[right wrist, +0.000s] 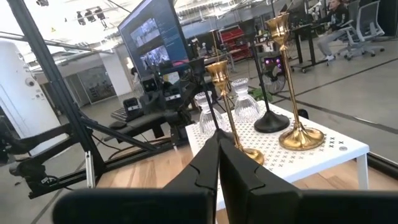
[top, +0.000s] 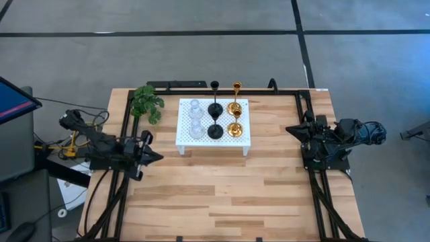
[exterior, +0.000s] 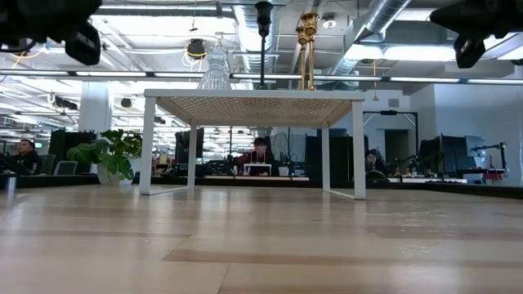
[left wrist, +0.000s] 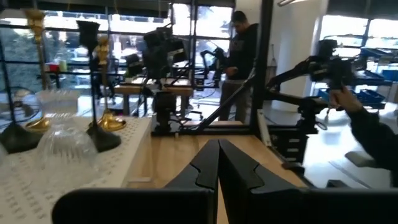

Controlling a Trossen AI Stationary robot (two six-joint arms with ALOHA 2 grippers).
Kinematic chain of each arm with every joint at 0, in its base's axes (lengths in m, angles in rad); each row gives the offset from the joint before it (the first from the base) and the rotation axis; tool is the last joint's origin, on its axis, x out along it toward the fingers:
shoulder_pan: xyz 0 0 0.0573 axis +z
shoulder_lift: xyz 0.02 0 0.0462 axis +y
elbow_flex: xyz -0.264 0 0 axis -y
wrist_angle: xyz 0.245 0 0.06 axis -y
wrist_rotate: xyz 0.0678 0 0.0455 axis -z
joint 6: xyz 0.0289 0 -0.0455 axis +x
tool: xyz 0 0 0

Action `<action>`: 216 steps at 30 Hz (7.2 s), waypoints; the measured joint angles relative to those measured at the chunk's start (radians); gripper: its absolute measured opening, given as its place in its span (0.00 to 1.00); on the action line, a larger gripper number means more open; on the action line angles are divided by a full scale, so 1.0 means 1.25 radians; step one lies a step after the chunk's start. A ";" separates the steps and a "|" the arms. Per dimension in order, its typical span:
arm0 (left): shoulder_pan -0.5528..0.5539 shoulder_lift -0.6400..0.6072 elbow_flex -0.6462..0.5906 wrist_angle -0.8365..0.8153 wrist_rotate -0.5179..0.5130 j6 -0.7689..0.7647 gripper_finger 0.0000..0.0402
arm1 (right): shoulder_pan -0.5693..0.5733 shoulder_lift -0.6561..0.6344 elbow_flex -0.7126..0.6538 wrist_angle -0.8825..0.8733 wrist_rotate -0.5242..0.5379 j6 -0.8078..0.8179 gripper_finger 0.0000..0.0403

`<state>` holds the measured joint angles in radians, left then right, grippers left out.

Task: Pick & Place candle stick holders
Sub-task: Return to Home Position

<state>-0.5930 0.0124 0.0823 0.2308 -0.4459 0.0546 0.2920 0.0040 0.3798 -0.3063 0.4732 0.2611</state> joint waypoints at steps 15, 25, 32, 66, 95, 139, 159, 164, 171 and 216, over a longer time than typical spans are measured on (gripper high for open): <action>0.000 0.001 -0.062 0.032 -0.020 -0.024 0.02 | 0.000 0.000 0.000 0.000 0.000 -0.005 0.01; 0.038 0.001 -0.062 0.053 0.047 0.014 0.02 | 0.000 0.000 0.000 0.000 0.000 -0.005 0.01; 0.139 0.002 -0.061 0.053 0.153 0.006 0.02 | 0.000 0.000 0.000 0.000 0.000 -0.005 0.01; 0.352 0.003 -0.061 -0.024 0.391 -0.090 0.02 | 0.000 0.000 0.000 0.045 0.039 -0.015 0.01; 0.351 0.003 -0.061 -0.022 0.390 -0.095 0.02 | 0.000 0.000 0.000 0.133 0.031 -0.100 0.01; 0.351 0.003 -0.061 -0.022 0.390 -0.095 0.02 | 0.001 -0.001 -0.298 0.326 -0.275 -0.134 0.01; 0.351 0.003 -0.061 -0.022 0.390 -0.096 0.02 | 0.001 0.002 -0.299 0.274 -0.274 -0.131 0.01; 0.352 0.002 -0.061 -0.022 0.390 -0.095 0.02 | 0.001 0.002 -0.299 0.274 -0.274 -0.131 0.01; 0.351 0.003 -0.061 -0.022 0.390 -0.096 0.02 | 0.001 0.002 -0.299 0.274 -0.274 -0.131 0.01; 0.349 0.003 -0.061 -0.022 0.390 -0.095 0.02 | 0.001 0.002 -0.300 0.274 -0.274 -0.131 0.01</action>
<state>-0.1562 0.0158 0.0063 0.2035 0.0418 -0.0647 0.2936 0.0059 0.0048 0.0360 0.1307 0.0971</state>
